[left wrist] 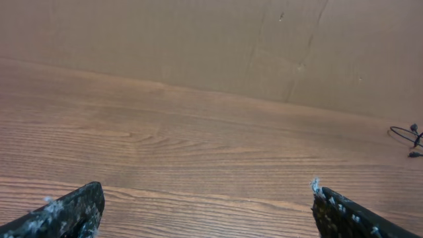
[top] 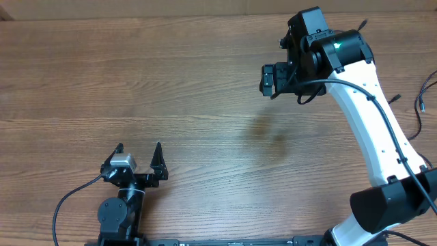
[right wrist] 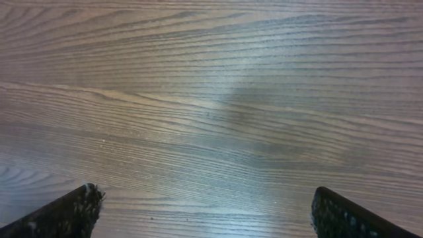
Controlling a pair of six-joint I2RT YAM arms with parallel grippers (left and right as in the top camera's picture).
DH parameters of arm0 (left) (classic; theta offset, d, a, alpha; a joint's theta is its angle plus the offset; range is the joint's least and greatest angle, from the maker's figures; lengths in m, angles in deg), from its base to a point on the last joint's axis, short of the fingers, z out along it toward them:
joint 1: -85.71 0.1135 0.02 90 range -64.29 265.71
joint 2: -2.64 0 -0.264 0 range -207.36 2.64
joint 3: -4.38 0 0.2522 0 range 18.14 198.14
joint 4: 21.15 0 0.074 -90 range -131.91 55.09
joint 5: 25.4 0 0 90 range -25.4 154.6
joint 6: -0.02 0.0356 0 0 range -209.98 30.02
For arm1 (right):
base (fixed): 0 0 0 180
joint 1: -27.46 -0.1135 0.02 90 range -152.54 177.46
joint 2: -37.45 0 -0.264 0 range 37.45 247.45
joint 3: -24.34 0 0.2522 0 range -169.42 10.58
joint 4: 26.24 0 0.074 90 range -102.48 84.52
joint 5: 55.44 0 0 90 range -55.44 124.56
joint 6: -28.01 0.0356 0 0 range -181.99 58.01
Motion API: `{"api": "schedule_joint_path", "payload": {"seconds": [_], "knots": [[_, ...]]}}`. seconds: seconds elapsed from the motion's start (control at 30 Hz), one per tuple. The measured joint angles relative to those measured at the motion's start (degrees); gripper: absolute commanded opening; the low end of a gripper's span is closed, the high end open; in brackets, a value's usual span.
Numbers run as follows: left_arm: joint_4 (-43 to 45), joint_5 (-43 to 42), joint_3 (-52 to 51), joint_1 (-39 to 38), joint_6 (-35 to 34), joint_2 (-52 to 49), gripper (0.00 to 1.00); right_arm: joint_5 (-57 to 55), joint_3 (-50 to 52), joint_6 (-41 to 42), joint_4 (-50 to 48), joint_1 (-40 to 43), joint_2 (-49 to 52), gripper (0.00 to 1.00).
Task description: Untangle cables
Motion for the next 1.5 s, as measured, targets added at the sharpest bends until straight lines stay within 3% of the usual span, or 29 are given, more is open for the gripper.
{"api": "schedule_joint_path", "payload": {"seconds": [0.17, 0.3, 0.77, 1.1, 1.5], "knots": [[0.0, 0.0, 0.0, 0.0, 0.0, 0.0, 1.00, 0.0, 2.5, 0.0, -2.4, -0.5, -4.1, 1.00], [0.0, 0.0, 0.0, 0.0, 0.0, 0.0, 1.00, 0.1, 9.5, 0.0, -8.2, -0.6, -13.2, 1.00], [0.0, 0.0, 0.0, 0.0, 0.0, 0.0, 1.00, 0.4, 53.4, 0.0, -49.5, -0.6, -45.3, 1.00], [0.0, 0.0, 0.0, 0.0, 0.0, 0.0, 1.00, 0.4, 78.9, 0.0, -72.1, 1.4, -62.7, 1.00], [0.0, 0.0, 0.0, 0.0, 0.0, 0.0, 1.00, 0.5, 95.5, 0.0, -81.3, 4.4, -77.0, 1.00]]}}
